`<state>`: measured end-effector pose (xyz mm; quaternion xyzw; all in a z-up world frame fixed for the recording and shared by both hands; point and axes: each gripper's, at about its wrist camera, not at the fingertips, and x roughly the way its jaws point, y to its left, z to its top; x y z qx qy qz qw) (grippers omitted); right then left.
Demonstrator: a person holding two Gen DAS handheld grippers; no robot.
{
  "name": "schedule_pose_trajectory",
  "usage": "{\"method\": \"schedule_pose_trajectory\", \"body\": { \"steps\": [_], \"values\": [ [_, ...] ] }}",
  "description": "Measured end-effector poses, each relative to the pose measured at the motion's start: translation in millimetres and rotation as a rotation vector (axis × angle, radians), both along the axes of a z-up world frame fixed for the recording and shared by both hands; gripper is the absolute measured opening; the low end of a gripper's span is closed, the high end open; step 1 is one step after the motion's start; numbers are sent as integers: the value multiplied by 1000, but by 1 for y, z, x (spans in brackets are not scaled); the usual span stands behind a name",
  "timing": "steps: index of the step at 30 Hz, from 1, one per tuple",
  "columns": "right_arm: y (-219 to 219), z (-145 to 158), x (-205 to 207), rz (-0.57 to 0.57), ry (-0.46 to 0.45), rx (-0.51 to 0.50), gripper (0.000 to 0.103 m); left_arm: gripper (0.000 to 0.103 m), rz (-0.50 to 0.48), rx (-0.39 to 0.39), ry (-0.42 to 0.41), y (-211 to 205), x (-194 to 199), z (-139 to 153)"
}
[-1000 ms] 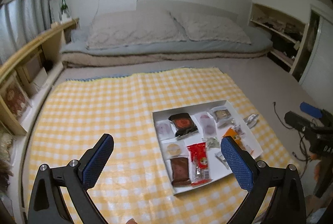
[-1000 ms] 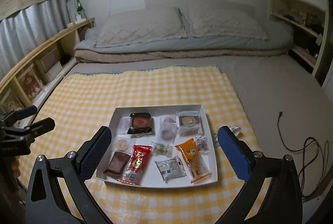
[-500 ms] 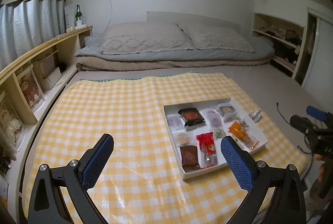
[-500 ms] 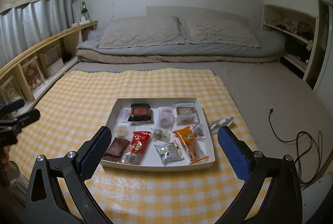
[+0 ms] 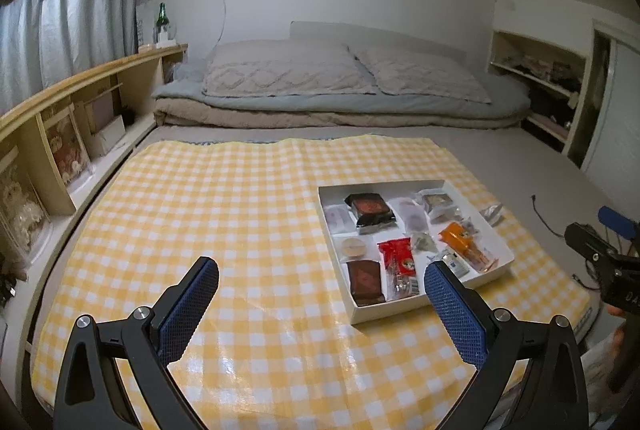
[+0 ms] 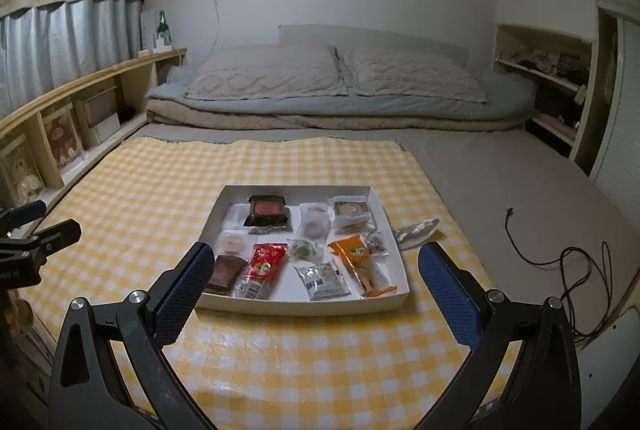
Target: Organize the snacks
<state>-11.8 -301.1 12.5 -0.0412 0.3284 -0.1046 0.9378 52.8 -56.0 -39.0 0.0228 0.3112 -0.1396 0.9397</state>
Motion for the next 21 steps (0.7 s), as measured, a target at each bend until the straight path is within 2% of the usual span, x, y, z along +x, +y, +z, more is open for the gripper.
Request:
{"method": "schedule_pose_trajectory", "body": {
  "steps": [6, 21],
  "values": [
    [5, 0, -11, 1, -31, -36, 103, 103, -9, 51, -26, -9, -9, -9],
    [13, -4, -14, 19, -21, -59, 103, 103, -8, 58, -40, -11, -14, -12]
  ]
}}
